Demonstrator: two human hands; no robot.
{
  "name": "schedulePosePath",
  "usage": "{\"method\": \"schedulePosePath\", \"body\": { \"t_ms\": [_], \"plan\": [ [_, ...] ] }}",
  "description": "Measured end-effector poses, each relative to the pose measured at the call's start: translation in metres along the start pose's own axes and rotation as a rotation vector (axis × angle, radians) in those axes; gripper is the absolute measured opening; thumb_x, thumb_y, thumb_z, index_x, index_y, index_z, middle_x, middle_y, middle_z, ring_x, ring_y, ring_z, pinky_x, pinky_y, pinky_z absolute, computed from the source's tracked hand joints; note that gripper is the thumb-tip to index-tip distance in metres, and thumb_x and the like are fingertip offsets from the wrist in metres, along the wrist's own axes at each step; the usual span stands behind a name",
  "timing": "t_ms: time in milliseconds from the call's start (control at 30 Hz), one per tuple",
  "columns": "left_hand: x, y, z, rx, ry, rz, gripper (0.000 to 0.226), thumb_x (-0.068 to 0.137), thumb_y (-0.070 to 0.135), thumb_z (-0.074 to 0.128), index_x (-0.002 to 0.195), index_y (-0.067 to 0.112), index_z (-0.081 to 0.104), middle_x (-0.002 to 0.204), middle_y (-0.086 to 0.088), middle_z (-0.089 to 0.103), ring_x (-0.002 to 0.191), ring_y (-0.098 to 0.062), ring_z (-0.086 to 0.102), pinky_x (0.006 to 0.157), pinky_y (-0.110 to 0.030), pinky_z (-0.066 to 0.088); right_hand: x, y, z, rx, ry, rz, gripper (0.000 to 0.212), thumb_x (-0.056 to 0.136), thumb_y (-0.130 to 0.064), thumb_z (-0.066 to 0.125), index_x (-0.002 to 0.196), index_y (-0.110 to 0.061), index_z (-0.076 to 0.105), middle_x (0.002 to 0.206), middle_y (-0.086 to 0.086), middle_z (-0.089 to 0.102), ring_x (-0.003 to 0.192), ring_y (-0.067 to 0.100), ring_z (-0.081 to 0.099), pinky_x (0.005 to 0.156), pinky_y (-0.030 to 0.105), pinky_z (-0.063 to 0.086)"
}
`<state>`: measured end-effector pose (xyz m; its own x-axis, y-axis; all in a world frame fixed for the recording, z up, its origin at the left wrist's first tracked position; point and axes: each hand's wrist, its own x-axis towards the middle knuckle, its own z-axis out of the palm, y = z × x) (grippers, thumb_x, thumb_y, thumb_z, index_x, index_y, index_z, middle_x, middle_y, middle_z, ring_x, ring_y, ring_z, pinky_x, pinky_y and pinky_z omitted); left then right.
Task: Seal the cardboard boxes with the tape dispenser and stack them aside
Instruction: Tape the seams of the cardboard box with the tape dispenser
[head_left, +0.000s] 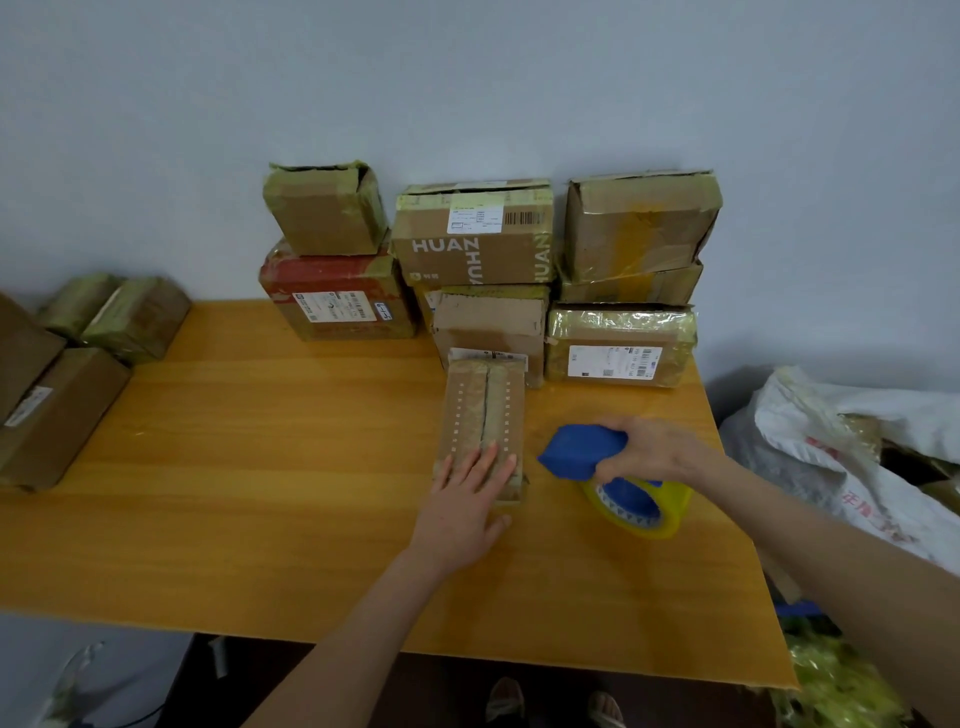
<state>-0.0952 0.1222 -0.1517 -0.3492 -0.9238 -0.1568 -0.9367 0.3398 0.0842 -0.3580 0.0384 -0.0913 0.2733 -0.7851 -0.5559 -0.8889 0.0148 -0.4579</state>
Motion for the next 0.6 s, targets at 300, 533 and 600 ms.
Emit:
{"method": "schedulePosePath", "body": {
  "t_ms": [300,533,600],
  "plan": [
    [-0.002,0.001,-0.003,-0.034,0.000,-0.009,0.073,0.098,0.052,0.035,0.144,0.034,-0.019,0.159,0.007,-0.016,0.147,-0.013,-0.015,0.116,-0.036,-0.016,0.000,0.028,0.060,1.319,0.145,0.328,0.053,0.084,-0.030,0.073,0.132,-0.024,0.052,0.102,0.006,0.066,0.085,0.025,0.066,0.051,0.031,0.055],
    [-0.004,-0.005,-0.012,-0.231,0.039,-0.026,0.067,0.100,0.049,0.035,0.153,0.021,0.005,0.158,0.010,-0.005,0.147,-0.007,-0.004,0.118,-0.026,-0.008,0.004,0.031,0.063,0.830,0.196,0.329,0.062,0.095,-0.054,0.048,0.144,-0.017,0.043,0.120,0.008,0.059,0.105,0.028,0.057,0.087,0.041,0.048],
    [-0.010,-0.010,-0.015,-0.358,0.165,-0.118,0.061,0.101,0.041,0.039,0.153,0.018,0.016,0.158,0.008,0.006,0.147,-0.008,0.004,0.117,-0.023,0.002,0.001,0.029,0.059,0.451,0.325,0.275,0.068,0.096,-0.056,0.044,0.148,-0.013,0.037,0.132,0.012,0.052,0.120,0.030,0.050,0.098,0.042,0.043]
  ]
}}
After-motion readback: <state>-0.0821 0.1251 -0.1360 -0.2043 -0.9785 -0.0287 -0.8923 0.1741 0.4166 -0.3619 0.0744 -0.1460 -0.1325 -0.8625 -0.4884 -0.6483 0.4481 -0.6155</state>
